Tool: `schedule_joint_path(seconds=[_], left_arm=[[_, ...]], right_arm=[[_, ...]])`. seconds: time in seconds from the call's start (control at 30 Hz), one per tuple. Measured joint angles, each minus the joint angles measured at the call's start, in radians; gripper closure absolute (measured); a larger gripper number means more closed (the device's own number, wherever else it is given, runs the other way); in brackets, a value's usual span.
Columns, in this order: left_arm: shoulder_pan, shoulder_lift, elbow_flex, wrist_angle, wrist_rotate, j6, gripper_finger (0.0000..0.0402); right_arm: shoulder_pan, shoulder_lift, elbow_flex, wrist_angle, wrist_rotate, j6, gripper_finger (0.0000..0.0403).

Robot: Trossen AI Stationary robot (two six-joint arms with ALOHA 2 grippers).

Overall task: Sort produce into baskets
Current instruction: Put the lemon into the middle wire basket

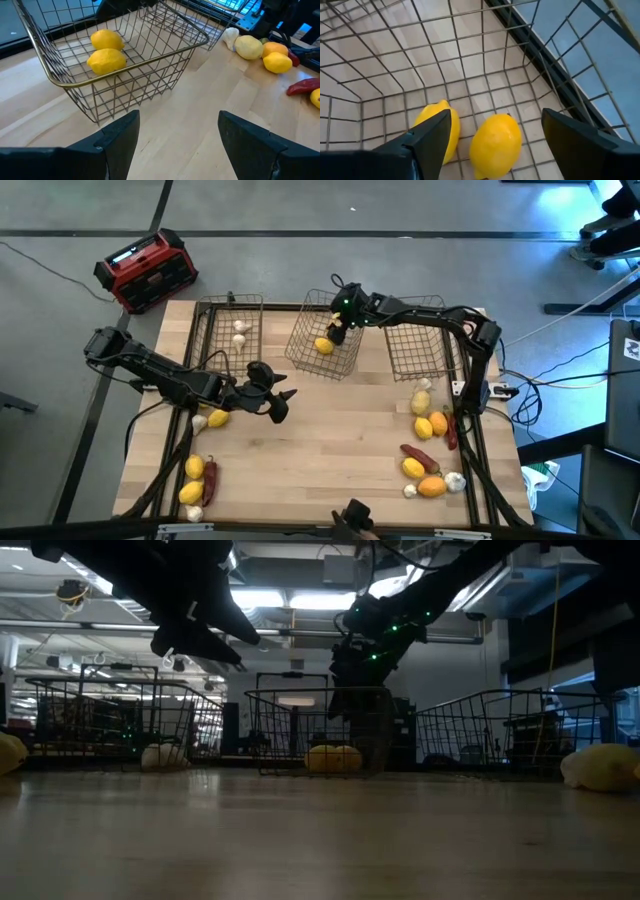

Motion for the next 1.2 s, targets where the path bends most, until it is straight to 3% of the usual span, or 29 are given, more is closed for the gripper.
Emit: schedule_joint_path(seconds=[0.37, 0.63, 0.93, 1.2], left_arm=[[0.0, 0.0, 0.0, 0.004, 0.035, 0.0, 0.0135], [-0.033, 0.0, 0.0, 0.002, 0.046, 0.003, 0.0135], [-0.119, 0.0, 0.0, 0.001, 0.046, 0.002, 0.0135], [-0.149, 0.0, 0.0, 0.001, 0.074, -0.024, 0.0135]], right_arm=[[0.001, 0.0, 0.0, -0.02, 0.018, 0.005, 0.0095], [0.029, -0.048, 0.0, -0.043, -0.046, -0.002, 0.0095], [0.153, -0.21, 0.0, -0.044, -0.017, -0.065, 0.0095], [0.329, -0.242, 0.0, -0.049, -0.017, -0.148, 0.0095]])
